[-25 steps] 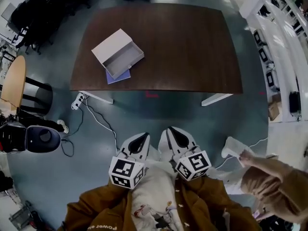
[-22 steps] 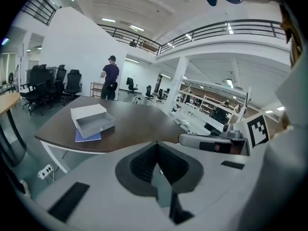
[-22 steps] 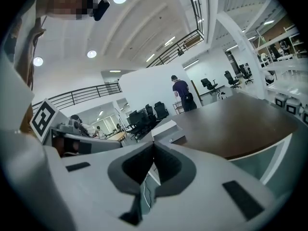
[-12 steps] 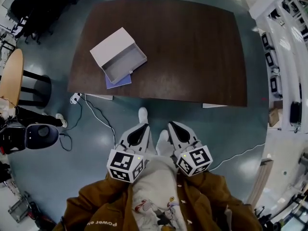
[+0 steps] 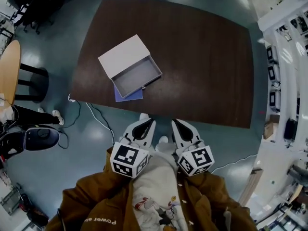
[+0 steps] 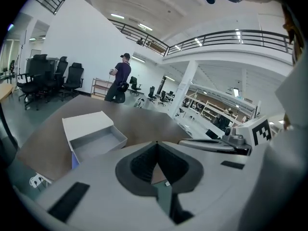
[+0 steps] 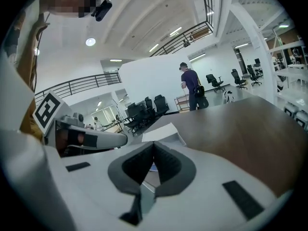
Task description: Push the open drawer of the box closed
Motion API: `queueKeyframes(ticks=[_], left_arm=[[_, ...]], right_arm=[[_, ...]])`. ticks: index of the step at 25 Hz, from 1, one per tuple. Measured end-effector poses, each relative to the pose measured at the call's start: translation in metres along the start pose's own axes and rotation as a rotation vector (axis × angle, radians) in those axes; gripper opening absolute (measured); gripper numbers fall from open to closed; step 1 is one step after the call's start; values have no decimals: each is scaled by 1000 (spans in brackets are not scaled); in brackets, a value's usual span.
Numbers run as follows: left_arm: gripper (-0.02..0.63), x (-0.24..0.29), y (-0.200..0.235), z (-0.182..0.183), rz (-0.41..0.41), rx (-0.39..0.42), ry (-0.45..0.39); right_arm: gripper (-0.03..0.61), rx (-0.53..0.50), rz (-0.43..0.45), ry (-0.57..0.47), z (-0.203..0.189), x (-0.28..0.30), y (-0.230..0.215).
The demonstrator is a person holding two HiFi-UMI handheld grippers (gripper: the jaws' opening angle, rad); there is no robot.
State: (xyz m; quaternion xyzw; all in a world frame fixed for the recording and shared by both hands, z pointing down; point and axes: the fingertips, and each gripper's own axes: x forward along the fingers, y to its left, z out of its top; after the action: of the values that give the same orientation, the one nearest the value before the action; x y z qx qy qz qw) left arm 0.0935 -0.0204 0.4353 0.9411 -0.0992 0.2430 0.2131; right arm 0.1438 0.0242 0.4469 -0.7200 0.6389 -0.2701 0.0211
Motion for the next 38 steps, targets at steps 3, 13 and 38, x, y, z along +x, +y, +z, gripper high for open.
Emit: queueKeyframes(ticks=[3,13,38], left_arm=[[5,3,39,20,-18,5,-11],[5,32,74,45,-43,37,-1],[6,52,125,13,264,-151,-29]], right_arm=[[5,-26,7,6,13,45,15],[6,-87,32,14,43,104,18],[8,-161,271,244,-8,170,11]])
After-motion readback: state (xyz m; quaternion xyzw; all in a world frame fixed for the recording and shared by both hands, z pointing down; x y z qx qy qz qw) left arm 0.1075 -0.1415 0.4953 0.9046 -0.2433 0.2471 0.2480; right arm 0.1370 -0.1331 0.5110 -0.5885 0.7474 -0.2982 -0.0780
